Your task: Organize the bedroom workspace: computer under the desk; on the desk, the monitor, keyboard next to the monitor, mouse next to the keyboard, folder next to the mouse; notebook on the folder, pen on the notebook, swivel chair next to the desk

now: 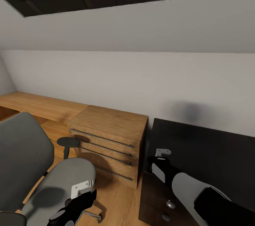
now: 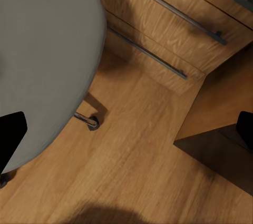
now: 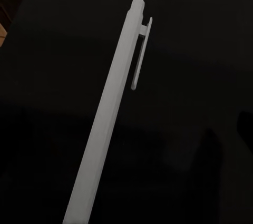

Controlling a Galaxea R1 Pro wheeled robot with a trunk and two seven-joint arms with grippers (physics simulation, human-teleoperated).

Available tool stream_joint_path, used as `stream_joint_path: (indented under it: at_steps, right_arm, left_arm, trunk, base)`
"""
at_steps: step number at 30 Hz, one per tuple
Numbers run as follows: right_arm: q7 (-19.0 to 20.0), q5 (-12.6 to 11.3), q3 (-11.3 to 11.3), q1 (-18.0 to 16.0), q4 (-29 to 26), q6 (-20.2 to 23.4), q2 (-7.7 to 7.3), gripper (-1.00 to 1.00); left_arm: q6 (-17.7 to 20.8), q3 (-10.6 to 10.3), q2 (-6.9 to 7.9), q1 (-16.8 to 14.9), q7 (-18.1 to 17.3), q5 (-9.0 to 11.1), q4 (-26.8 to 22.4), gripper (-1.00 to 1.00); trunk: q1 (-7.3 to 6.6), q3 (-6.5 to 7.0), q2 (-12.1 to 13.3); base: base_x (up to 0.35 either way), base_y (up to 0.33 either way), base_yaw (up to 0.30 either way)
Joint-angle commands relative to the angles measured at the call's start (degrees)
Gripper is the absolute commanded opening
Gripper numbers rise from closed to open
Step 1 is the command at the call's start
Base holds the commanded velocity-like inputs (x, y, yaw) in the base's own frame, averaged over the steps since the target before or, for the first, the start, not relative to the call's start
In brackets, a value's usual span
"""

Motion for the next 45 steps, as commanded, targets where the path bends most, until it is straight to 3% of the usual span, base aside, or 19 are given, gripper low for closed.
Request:
stream_joint_path:
  at_steps: [1,2,45]
  right_arm:
    - [-0.37,-0.48,0.41,-0.01,-0.07,0.65,-0.03,1.00]
    - [-0.37,-0.48,0.40,-0.01,-0.06,0.65,-0.02,-1.00]
    - [-0.37,-0.48,0.55,-0.01,-1.37,1.35,0.27,-1.00]
  left_arm:
    - [0.06,-0.09,0.03,-0.02,0.55,0.60,-0.09,1.00]
    - [0.06,-0.09,0.03,-0.02,0.55,0.60,-0.09,1.00]
    - [0.06,-0.05,0.12,-0.02,0.55,0.60,-0.09,1.00]
  trunk:
    - [0.01,-0.06,-0.03]
    - [0.01,-0.06,-0.03]
    - [0.01,-0.06,-0.03]
  base:
    - [0.000,0.000,0.000]
    - [0.000,0.000,0.000]
    - [0.000,0.000,0.000]
